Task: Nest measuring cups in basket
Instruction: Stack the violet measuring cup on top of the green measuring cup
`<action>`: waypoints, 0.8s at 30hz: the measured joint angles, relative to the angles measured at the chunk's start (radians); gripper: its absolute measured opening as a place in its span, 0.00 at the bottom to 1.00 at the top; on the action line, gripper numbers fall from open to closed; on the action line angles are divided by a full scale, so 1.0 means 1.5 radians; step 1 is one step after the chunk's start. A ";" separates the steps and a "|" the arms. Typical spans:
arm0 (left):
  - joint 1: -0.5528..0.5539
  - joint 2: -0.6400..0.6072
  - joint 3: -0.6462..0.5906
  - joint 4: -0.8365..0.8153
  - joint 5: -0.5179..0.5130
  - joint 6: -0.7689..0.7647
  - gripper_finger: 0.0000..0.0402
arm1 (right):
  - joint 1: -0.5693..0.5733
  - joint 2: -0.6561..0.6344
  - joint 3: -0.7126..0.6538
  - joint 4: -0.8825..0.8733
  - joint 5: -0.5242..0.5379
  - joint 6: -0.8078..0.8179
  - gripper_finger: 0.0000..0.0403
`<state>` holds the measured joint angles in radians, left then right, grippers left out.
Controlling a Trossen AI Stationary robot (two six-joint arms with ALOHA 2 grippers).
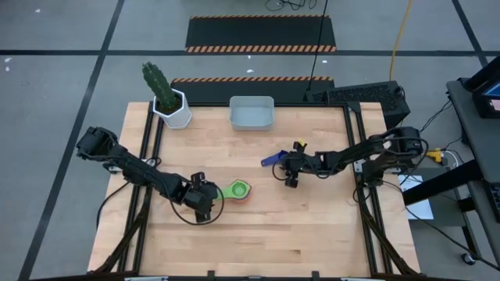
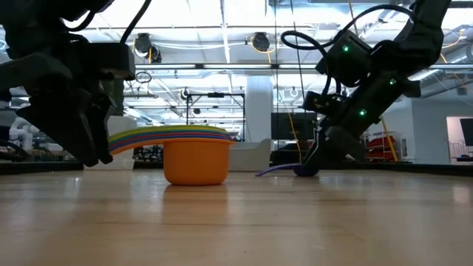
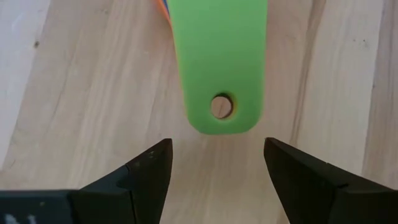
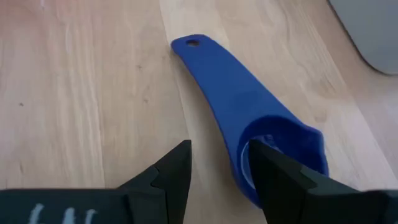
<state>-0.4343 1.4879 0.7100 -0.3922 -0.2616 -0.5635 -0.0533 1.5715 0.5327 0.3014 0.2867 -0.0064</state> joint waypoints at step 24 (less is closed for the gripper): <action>0.001 0.000 0.000 -0.001 -0.001 0.003 0.64 | 0.003 -0.002 0.019 -0.004 -0.037 0.022 0.03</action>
<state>-0.4335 1.4879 0.7100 -0.3941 -0.2626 -0.5583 -0.0482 1.5681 0.5613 0.2954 0.2306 0.0259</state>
